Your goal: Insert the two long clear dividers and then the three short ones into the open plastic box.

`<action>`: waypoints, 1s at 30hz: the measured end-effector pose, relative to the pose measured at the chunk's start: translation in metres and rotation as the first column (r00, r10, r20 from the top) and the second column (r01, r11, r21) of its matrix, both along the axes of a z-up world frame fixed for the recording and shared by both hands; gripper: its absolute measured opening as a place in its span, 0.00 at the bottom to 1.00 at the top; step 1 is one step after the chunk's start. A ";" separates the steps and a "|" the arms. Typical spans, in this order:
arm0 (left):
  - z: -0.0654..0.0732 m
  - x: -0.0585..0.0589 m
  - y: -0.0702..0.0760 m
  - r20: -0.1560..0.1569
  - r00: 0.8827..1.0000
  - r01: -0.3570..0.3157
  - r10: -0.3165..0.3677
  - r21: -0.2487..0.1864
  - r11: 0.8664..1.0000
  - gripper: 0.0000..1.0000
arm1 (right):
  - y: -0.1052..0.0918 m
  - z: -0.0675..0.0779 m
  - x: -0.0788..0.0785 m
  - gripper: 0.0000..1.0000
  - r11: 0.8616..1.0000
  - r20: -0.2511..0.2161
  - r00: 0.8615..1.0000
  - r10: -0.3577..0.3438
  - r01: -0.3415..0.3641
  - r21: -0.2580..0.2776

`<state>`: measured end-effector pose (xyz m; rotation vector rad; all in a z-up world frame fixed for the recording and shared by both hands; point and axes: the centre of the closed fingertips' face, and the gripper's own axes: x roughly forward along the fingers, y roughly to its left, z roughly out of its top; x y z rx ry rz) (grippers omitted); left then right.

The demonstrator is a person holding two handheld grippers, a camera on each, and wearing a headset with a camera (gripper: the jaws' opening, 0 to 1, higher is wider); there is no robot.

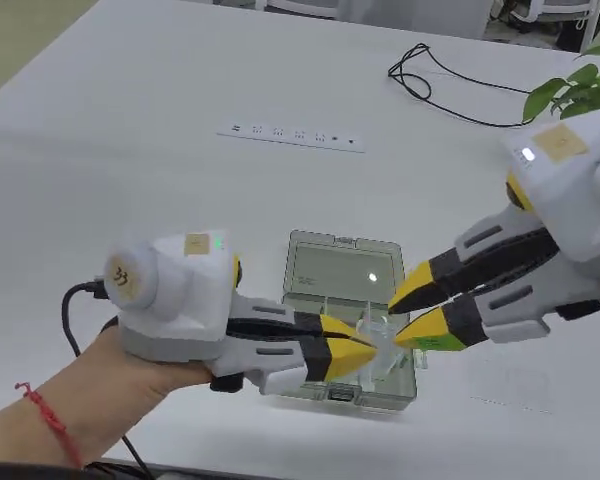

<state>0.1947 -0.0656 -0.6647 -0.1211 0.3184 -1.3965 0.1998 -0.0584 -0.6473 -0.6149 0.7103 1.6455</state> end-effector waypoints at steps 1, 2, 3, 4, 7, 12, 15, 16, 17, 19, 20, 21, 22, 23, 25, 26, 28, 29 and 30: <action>0.002 -0.002 -0.001 0.015 1.000 0.013 -0.013 0.000 1.000 0.00 | 0.000 0.000 -0.001 0.14 1.000 -0.005 1.000 0.003 -0.003 -0.006; 0.002 -0.006 -0.002 0.008 1.000 0.026 -0.026 0.004 1.000 0.00 | 0.001 -0.001 -0.001 0.13 1.000 -0.009 1.000 0.006 -0.006 -0.008; 0.004 -0.007 -0.003 0.014 0.999 0.032 -0.032 0.003 0.999 0.00 | 0.000 -0.001 -0.003 0.13 1.000 -0.026 0.999 0.020 -0.020 -0.013; 0.005 -0.008 -0.004 0.021 0.999 0.039 -0.039 0.001 0.999 0.00 | 0.001 -0.001 -0.006 0.12 0.999 -0.040 0.999 0.034 -0.035 -0.016; 0.006 -0.010 -0.004 0.031 0.998 0.052 -0.052 -0.002 0.999 0.00 | 0.001 -0.001 -0.013 0.09 0.998 -0.068 0.996 0.059 -0.061 -0.024; 0.009 -0.011 -0.005 0.037 0.998 0.055 -0.055 -0.014 0.998 0.00 | 0.000 -0.003 -0.019 0.07 0.994 -0.098 0.991 0.095 -0.099 -0.042; 0.011 -0.013 -0.006 0.040 0.997 0.062 -0.062 -0.018 0.998 0.00 | 0.001 -0.004 -0.021 0.04 0.993 -0.101 0.989 0.105 -0.110 -0.046; 0.011 -0.013 -0.006 0.041 0.997 0.062 -0.061 -0.018 0.998 0.00 | 0.001 -0.004 -0.021 0.04 0.993 -0.103 0.989 0.106 -0.111 -0.046; 0.011 -0.013 -0.006 0.043 0.997 0.062 -0.061 -0.018 0.998 0.00 | 0.001 -0.005 -0.022 0.04 0.993 -0.105 0.989 0.107 -0.112 -0.048; 0.010 -0.014 -0.005 0.040 0.997 0.060 -0.059 -0.019 0.998 0.00 | 0.001 -0.006 -0.022 0.04 0.992 -0.106 0.989 0.106 -0.112 -0.052; 0.010 -0.014 -0.005 0.039 0.998 0.060 -0.059 -0.020 0.998 0.00 | 0.001 -0.006 -0.023 0.04 0.992 -0.107 0.988 0.109 -0.115 -0.052; 0.010 -0.014 -0.005 0.041 0.997 0.059 -0.058 -0.020 0.998 0.00 | 0.001 -0.006 -0.023 0.04 0.992 -0.107 0.988 0.110 -0.116 -0.053; 0.010 -0.015 -0.005 0.042 0.997 0.058 -0.058 -0.021 0.998 0.00 | 0.002 -0.006 -0.023 0.03 0.992 -0.108 0.988 0.111 -0.117 -0.054; 0.010 -0.015 -0.005 0.041 0.998 0.058 -0.057 -0.021 0.998 0.00 | 0.002 -0.006 -0.022 0.03 0.992 -0.109 0.988 0.111 -0.117 -0.055; 0.010 -0.015 -0.004 0.047 0.997 0.056 -0.055 -0.018 0.998 0.00 | 0.002 -0.006 -0.023 0.03 0.992 -0.109 0.988 0.109 -0.115 -0.057; 0.010 -0.015 -0.003 0.047 0.997 0.055 -0.054 -0.017 0.998 0.00 | 0.003 -0.007 -0.023 0.03 0.992 -0.112 0.988 0.106 -0.113 -0.059; 0.009 -0.014 -0.002 0.050 0.997 0.051 -0.050 -0.015 0.999 0.00 | 0.003 -0.007 -0.023 0.03 0.992 -0.107 0.989 0.106 -0.113 -0.062; 0.008 -0.014 -0.002 0.046 0.998 0.050 -0.049 -0.015 0.999 0.00 | 0.003 -0.008 -0.023 0.03 0.991 -0.105 0.988 0.108 -0.116 -0.064; 0.008 -0.014 -0.002 0.045 0.998 0.049 -0.048 -0.015 0.999 0.00 | 0.004 -0.008 -0.023 0.03 0.991 -0.103 0.989 0.110 -0.117 -0.065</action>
